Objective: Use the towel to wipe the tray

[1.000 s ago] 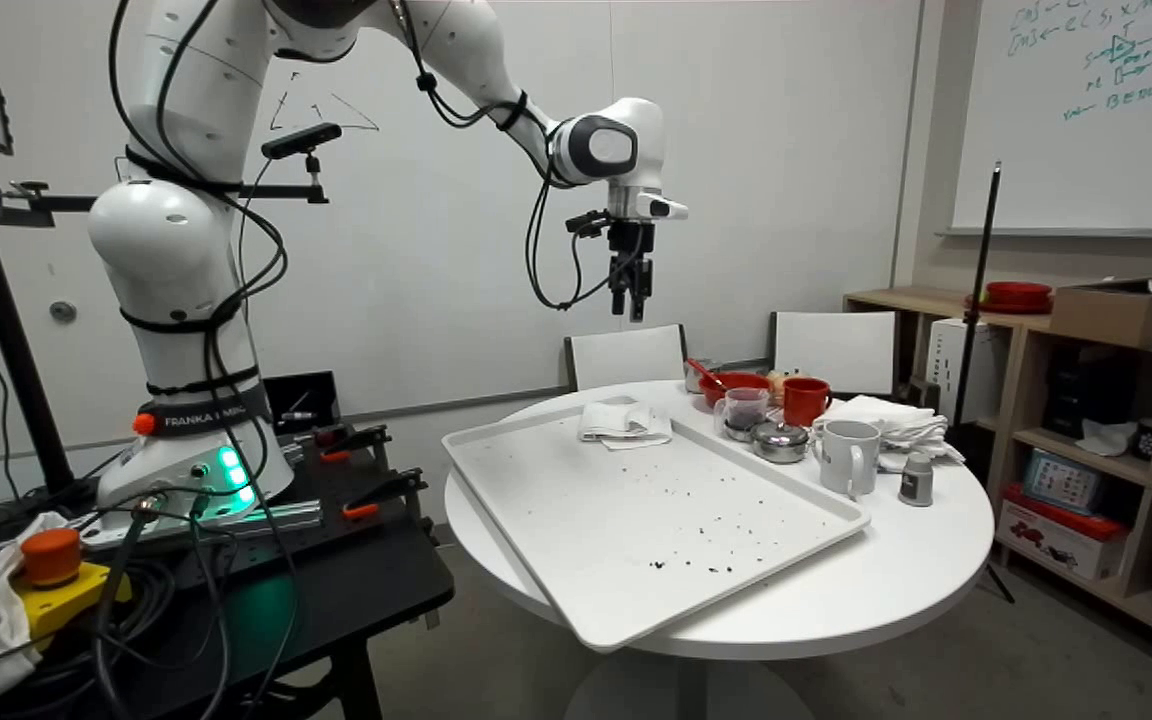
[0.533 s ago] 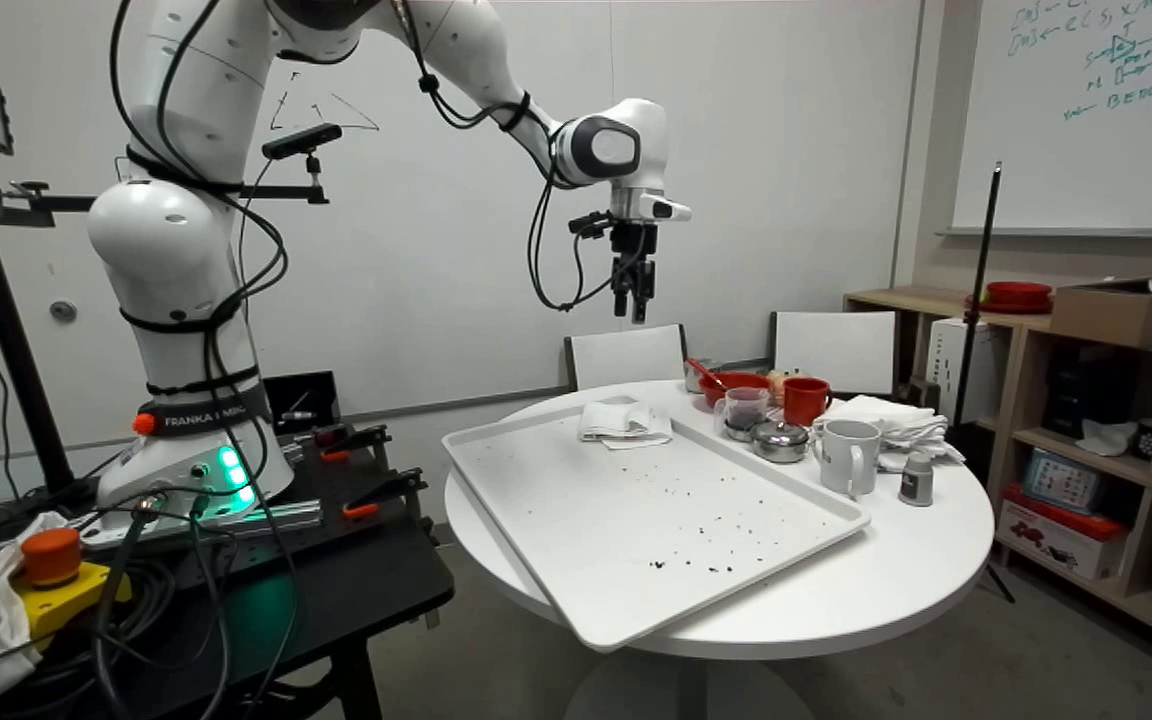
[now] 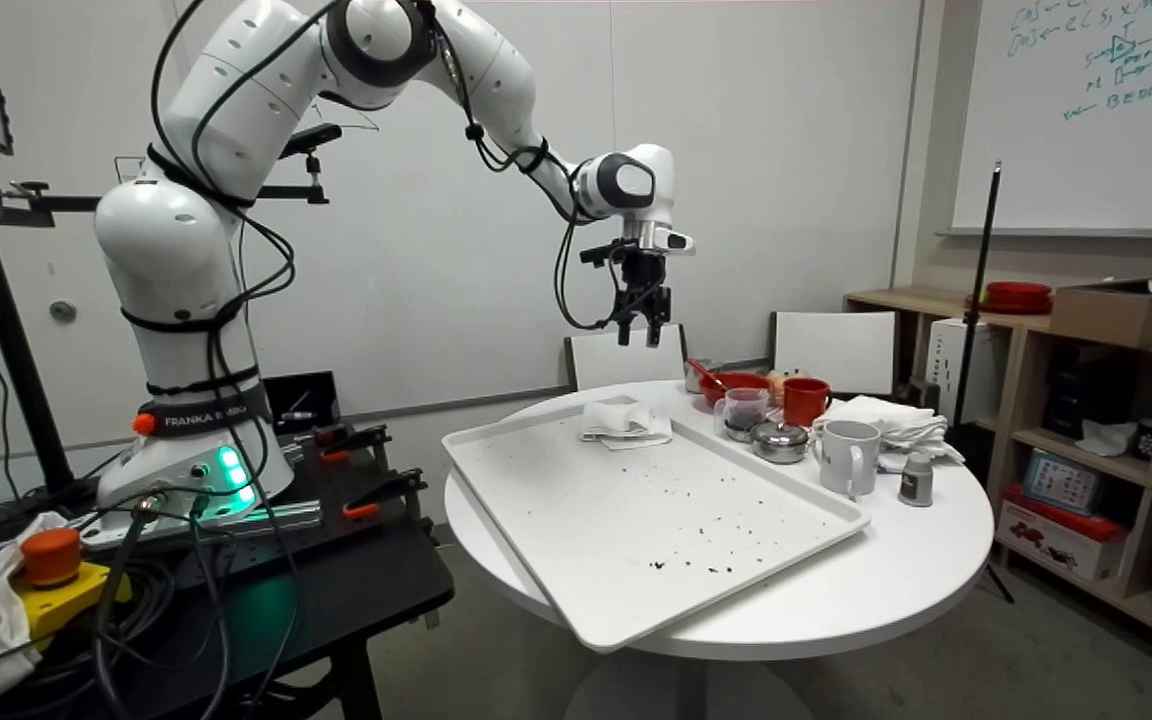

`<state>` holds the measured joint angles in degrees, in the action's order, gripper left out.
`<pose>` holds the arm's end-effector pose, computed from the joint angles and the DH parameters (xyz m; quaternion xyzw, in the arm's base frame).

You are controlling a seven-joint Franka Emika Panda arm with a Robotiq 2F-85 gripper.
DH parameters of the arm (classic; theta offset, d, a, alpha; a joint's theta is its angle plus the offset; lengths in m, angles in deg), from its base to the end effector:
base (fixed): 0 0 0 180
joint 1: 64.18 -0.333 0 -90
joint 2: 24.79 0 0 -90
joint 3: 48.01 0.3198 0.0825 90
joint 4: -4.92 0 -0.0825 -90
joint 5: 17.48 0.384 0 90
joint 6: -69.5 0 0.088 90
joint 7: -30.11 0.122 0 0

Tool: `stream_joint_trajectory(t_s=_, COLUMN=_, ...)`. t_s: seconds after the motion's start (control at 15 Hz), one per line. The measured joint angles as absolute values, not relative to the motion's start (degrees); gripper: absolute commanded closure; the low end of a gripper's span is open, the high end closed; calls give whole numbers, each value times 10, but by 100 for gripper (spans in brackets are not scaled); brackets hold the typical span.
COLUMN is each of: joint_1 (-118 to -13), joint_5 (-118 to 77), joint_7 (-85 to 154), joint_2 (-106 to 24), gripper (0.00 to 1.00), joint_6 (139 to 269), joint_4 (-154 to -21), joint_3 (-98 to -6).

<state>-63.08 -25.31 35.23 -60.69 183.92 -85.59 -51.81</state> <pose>0.6708 -0.0626 0.2463 0.9903 -0.0479 -0.1037 0.0790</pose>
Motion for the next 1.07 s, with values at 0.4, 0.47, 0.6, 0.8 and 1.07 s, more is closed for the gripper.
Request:
stream_joint_trajectory(t_s=0.4, joint_1=-668, joint_5=-328, joint_7=267, joint_2=-671, gripper=0, joint_6=1809, joint_4=-786, joint_3=-512)
stream_joint_trajectory(t_s=0.47, joint_1=-670, joint_5=-334, joint_7=245, joint_2=-681, gripper=0, joint_6=1811, joint_4=-777, joint_3=-507)
stream_joint_trajectory(t_s=0.6, joint_1=-669, joint_5=-337, joint_7=196, joint_2=-699, gripper=0, joint_6=1819, joint_4=-761, joint_3=-497)
stream_joint_trajectory(t_s=0.8, joint_1=-662, joint_5=-336, joint_7=118, joint_2=-722, gripper=0, joint_6=1851, joint_4=-747, joint_3=-477)
stream_joint_trajectory(t_s=1.07, joint_1=-642, joint_5=-334, joint_7=2, joint_2=-744, gripper=0, joint_6=1870, joint_4=-737, joint_3=-448)
